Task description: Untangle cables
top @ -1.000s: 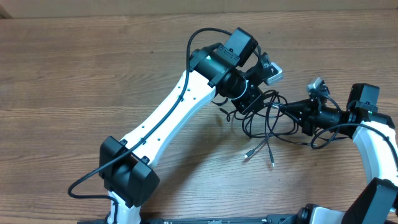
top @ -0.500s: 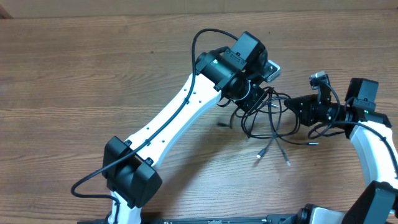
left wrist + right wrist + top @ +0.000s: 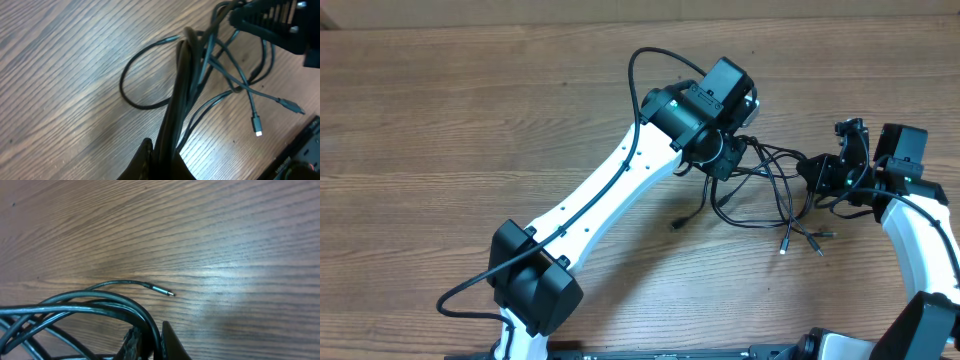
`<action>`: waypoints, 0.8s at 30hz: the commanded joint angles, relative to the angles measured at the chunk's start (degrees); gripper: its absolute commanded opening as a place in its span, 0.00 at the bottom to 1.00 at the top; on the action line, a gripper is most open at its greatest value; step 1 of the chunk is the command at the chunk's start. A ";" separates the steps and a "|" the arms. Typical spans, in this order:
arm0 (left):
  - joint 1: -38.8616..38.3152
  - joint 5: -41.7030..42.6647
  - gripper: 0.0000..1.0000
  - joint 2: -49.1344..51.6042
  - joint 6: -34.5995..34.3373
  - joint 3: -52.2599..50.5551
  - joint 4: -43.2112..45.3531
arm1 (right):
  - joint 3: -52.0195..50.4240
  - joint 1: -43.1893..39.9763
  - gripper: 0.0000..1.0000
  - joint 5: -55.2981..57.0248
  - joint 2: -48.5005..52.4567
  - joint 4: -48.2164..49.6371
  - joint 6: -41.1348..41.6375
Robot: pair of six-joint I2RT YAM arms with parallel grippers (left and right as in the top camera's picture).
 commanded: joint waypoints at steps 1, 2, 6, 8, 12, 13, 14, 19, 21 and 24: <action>2.36 -12.70 0.04 -1.99 -7.19 1.62 -2.95 | 0.79 -2.60 0.04 20.87 0.50 1.01 6.27; 2.38 -13.86 0.04 -1.99 -8.68 1.62 -3.04 | 0.79 -2.60 0.04 21.24 0.50 1.01 6.99; 2.38 -16.68 0.04 -1.99 -14.99 1.62 -2.95 | 0.79 -2.60 0.04 21.55 0.52 1.03 8.33; 2.38 -17.07 0.04 -1.99 -17.35 1.62 -2.91 | 0.79 -2.60 0.04 21.57 0.52 1.03 8.87; 2.38 -17.99 0.04 -1.99 -21.42 1.62 -2.89 | 0.79 -2.60 0.04 21.59 0.52 1.01 9.35; 2.38 -18.71 0.04 -1.99 -22.95 1.62 -2.93 | 0.76 -2.60 0.04 21.57 0.52 1.01 9.38; 2.38 -19.54 0.04 -1.99 -24.70 1.62 -2.91 | 0.79 -2.60 0.04 21.59 0.52 1.01 9.49; 2.38 -21.40 0.04 -1.99 -28.30 1.62 -2.97 | 0.79 -2.60 0.04 22.62 0.52 0.92 11.04; 2.38 -21.62 0.04 -1.99 -28.46 1.62 -2.86 | 0.79 -2.60 0.04 22.97 0.52 0.90 11.06; 2.38 -21.59 0.04 -1.99 -28.41 1.62 -2.84 | 0.79 -2.60 0.04 23.06 0.52 0.94 11.04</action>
